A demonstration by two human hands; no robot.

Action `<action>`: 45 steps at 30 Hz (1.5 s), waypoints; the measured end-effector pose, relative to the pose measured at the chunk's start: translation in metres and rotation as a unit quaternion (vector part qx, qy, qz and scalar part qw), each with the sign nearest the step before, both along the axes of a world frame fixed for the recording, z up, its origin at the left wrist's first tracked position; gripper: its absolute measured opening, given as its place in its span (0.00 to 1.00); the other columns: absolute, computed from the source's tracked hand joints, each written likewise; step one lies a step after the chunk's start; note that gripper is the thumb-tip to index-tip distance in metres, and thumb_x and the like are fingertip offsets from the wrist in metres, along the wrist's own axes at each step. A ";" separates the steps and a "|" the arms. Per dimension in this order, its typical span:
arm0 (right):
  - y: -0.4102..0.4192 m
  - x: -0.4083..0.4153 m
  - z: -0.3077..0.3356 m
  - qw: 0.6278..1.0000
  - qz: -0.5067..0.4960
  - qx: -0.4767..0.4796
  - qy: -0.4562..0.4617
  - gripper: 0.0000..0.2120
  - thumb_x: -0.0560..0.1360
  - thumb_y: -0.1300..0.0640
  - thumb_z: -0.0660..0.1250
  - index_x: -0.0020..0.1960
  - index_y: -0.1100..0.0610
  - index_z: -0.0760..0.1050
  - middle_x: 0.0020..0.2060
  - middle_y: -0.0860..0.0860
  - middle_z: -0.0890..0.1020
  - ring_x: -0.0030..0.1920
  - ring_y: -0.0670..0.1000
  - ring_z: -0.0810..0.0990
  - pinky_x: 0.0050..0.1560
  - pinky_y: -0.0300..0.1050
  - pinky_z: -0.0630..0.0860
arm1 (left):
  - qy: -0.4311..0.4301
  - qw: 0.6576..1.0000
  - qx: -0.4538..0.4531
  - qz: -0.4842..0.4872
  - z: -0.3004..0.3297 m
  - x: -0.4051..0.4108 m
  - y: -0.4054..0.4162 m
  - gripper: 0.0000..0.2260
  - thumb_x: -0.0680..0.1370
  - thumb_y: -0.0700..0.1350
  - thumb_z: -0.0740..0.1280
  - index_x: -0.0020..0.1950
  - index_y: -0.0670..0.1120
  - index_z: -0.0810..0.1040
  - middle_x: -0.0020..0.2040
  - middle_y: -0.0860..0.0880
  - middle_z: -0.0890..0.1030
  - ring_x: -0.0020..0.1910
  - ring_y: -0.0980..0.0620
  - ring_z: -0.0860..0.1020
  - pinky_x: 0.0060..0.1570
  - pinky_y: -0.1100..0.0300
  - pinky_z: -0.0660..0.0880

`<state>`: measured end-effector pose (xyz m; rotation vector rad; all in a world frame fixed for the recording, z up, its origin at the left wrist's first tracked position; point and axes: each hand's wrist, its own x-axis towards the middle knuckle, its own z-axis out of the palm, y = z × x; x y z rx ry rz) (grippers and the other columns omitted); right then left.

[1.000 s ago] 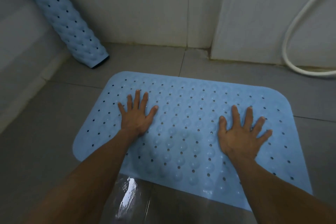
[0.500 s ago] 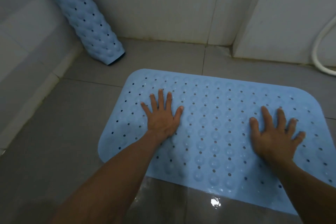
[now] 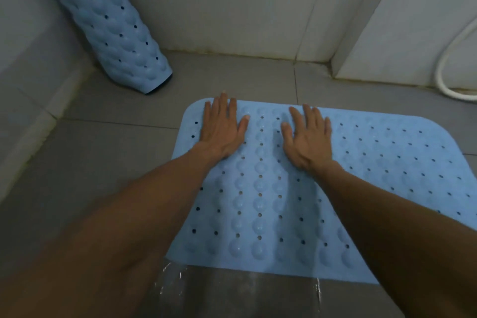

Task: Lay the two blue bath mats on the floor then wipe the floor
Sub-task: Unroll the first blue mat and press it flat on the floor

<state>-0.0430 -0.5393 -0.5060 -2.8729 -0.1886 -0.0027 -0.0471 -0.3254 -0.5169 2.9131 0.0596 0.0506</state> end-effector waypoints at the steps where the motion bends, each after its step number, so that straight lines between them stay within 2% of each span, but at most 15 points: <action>1: 0.015 0.007 -0.003 1.000 0.011 -0.001 0.001 0.29 0.83 0.40 0.44 0.81 0.48 0.52 0.81 0.52 0.50 0.81 0.53 0.44 0.79 0.57 0.38 | 0.006 1.000 0.007 -0.029 -0.005 0.003 0.001 0.32 0.81 0.61 0.41 0.79 0.43 0.46 0.80 0.43 0.43 0.79 0.47 0.42 0.76 0.47 0.38; 3: 0.036 0.016 -0.011 1.000 0.021 -0.005 0.012 0.28 0.83 0.40 0.43 0.81 0.47 0.51 0.82 0.50 0.49 0.81 0.52 0.43 0.79 0.58 0.38 | 0.012 0.998 0.017 -0.064 -0.016 0.005 0.004 0.32 0.81 0.61 0.40 0.79 0.44 0.43 0.80 0.45 0.42 0.78 0.50 0.40 0.76 0.47 0.38; 7: 0.038 0.021 -0.024 0.999 0.012 -0.006 0.037 0.28 0.83 0.41 0.43 0.81 0.47 0.50 0.82 0.49 0.49 0.81 0.50 0.43 0.79 0.57 0.38 | 0.015 0.998 0.000 -0.063 -0.022 0.008 0.007 0.31 0.80 0.61 0.38 0.79 0.45 0.43 0.80 0.48 0.42 0.78 0.52 0.40 0.76 0.47 0.39; 13: 0.046 0.023 -0.019 0.998 -0.026 0.023 0.050 0.27 0.82 0.39 0.42 0.80 0.44 0.53 0.81 0.46 0.51 0.81 0.48 0.44 0.80 0.57 0.40 | 0.017 0.996 -0.088 -0.026 -0.018 0.009 0.008 0.29 0.82 0.59 0.39 0.79 0.46 0.45 0.80 0.49 0.45 0.78 0.55 0.41 0.77 0.49 0.39; 17: 0.048 0.021 -0.020 0.999 -0.030 0.005 0.025 0.27 0.82 0.40 0.42 0.79 0.45 0.55 0.81 0.49 0.54 0.81 0.50 0.47 0.80 0.59 0.42 | -0.005 0.998 -0.032 0.046 -0.015 0.009 0.003 0.31 0.81 0.59 0.40 0.79 0.42 0.46 0.80 0.43 0.44 0.79 0.49 0.41 0.76 0.44 0.39; 23: 0.050 0.019 -0.013 0.999 -0.034 -0.006 0.035 0.27 0.83 0.42 0.45 0.80 0.48 0.56 0.81 0.51 0.54 0.81 0.52 0.46 0.79 0.60 0.43 | -0.014 0.998 0.000 0.063 -0.006 0.005 -0.003 0.32 0.81 0.60 0.47 0.79 0.41 0.49 0.79 0.39 0.47 0.78 0.41 0.44 0.75 0.39 0.45; 29: 0.049 0.026 -0.022 0.997 -0.057 -0.011 0.042 0.25 0.83 0.43 0.48 0.79 0.47 0.57 0.80 0.50 0.56 0.81 0.51 0.48 0.80 0.60 0.45 | 0.048 0.996 0.017 0.069 -0.005 0.013 -0.004 0.32 0.81 0.60 0.48 0.79 0.43 0.45 0.79 0.39 0.42 0.78 0.42 0.41 0.75 0.38 0.42; 33: 0.054 0.027 -0.013 0.997 -0.050 -0.008 0.053 0.25 0.83 0.43 0.50 0.78 0.48 0.59 0.80 0.51 0.57 0.81 0.51 0.49 0.79 0.60 0.46 | 0.076 0.995 0.009 0.070 -0.002 0.015 0.000 0.33 0.81 0.60 0.46 0.79 0.42 0.46 0.79 0.40 0.44 0.79 0.43 0.43 0.74 0.37 0.44; 37: 0.053 0.027 -0.010 0.997 -0.056 0.001 0.046 0.26 0.82 0.42 0.50 0.78 0.48 0.60 0.80 0.51 0.58 0.81 0.51 0.50 0.80 0.59 0.46 | 0.059 0.996 -0.015 0.062 -0.003 0.015 0.004 0.33 0.81 0.61 0.47 0.78 0.40 0.50 0.79 0.40 0.48 0.79 0.44 0.46 0.75 0.38 0.43; 41: 0.054 0.025 -0.012 0.998 -0.057 0.027 0.019 0.25 0.82 0.43 0.50 0.76 0.49 0.64 0.79 0.51 0.61 0.80 0.51 0.52 0.79 0.59 0.46 | 0.041 0.997 0.000 0.068 -0.007 0.014 0.003 0.31 0.81 0.59 0.49 0.77 0.40 0.54 0.79 0.40 0.52 0.79 0.44 0.49 0.75 0.38 0.44; 45: 0.054 0.025 -0.015 0.997 -0.055 0.049 0.011 0.25 0.81 0.43 0.50 0.76 0.49 0.65 0.79 0.51 0.61 0.80 0.52 0.53 0.79 0.59 0.44 | 0.043 0.997 0.003 0.063 -0.012 0.014 0.004 0.31 0.81 0.59 0.45 0.78 0.41 0.54 0.79 0.41 0.53 0.79 0.45 0.49 0.75 0.40 0.41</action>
